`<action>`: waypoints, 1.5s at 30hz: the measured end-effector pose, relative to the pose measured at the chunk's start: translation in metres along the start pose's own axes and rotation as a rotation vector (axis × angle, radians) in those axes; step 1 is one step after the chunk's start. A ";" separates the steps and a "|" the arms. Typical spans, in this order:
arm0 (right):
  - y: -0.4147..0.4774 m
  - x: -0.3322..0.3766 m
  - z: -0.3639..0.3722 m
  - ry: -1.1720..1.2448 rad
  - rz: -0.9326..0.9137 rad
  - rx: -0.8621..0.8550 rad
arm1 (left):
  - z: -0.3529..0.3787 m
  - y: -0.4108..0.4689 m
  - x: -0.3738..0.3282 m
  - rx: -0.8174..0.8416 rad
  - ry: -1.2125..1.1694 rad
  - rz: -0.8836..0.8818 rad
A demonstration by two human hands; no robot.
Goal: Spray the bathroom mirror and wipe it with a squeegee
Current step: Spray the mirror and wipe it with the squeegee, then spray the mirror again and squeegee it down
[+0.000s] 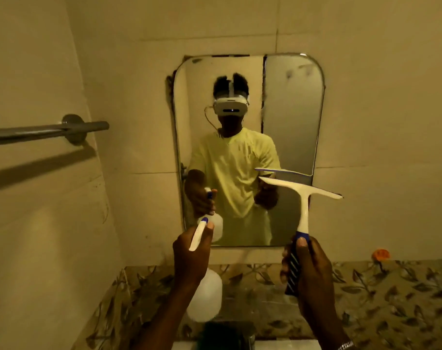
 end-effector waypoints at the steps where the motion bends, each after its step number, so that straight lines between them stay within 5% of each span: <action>1: 0.014 0.018 0.004 0.010 -0.050 0.022 | -0.003 0.006 -0.008 -0.002 -0.019 0.043; 12: 0.123 0.179 0.052 -0.033 -0.360 0.045 | -0.007 0.053 -0.068 -0.025 -0.140 0.179; 22: 0.157 0.203 0.067 -0.111 -0.399 0.033 | -0.003 0.065 -0.083 -0.032 -0.154 0.238; 36: 0.136 0.144 0.054 -0.304 -0.580 -0.057 | 0.014 0.065 -0.070 -0.016 -0.165 0.245; 45: 0.065 -0.038 -0.002 -0.383 -0.291 -0.085 | 0.025 0.073 -0.055 0.006 -0.154 0.247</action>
Point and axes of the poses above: each hand's wrist, its own y-axis towards the middle knuckle, its own z-axis out of the palm, x = y × z, the point moved 3 cm from there along y, towards the middle knuckle
